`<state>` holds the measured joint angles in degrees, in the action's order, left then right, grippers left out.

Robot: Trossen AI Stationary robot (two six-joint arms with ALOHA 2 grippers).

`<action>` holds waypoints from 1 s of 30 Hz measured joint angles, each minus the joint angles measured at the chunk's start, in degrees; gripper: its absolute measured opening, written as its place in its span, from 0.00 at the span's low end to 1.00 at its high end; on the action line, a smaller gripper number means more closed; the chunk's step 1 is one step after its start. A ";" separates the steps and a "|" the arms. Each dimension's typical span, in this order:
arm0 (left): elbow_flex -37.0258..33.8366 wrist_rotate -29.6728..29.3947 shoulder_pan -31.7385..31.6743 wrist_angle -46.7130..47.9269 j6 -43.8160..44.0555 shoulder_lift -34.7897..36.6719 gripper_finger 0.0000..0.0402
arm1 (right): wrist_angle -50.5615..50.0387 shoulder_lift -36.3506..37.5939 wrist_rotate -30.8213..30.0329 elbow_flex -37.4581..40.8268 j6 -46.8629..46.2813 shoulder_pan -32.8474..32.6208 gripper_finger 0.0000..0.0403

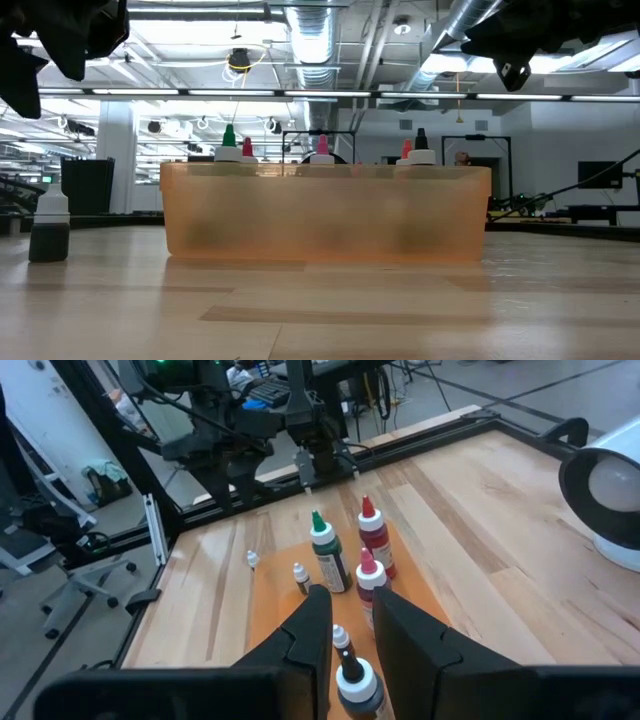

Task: Pick & Place food coloring
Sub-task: Put the small green food coloring bottle into the orange container

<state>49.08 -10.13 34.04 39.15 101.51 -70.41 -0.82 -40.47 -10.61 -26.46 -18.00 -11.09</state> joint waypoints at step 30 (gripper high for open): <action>14.72 5.40 -0.68 9.04 -2.84 -21.01 0.59 | -0.02 -0.02 -1.40 0.00 0.46 0.00 0.16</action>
<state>63.80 -4.72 33.36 48.19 98.66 -91.42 -0.84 -40.49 -12.01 -26.46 -17.54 -11.09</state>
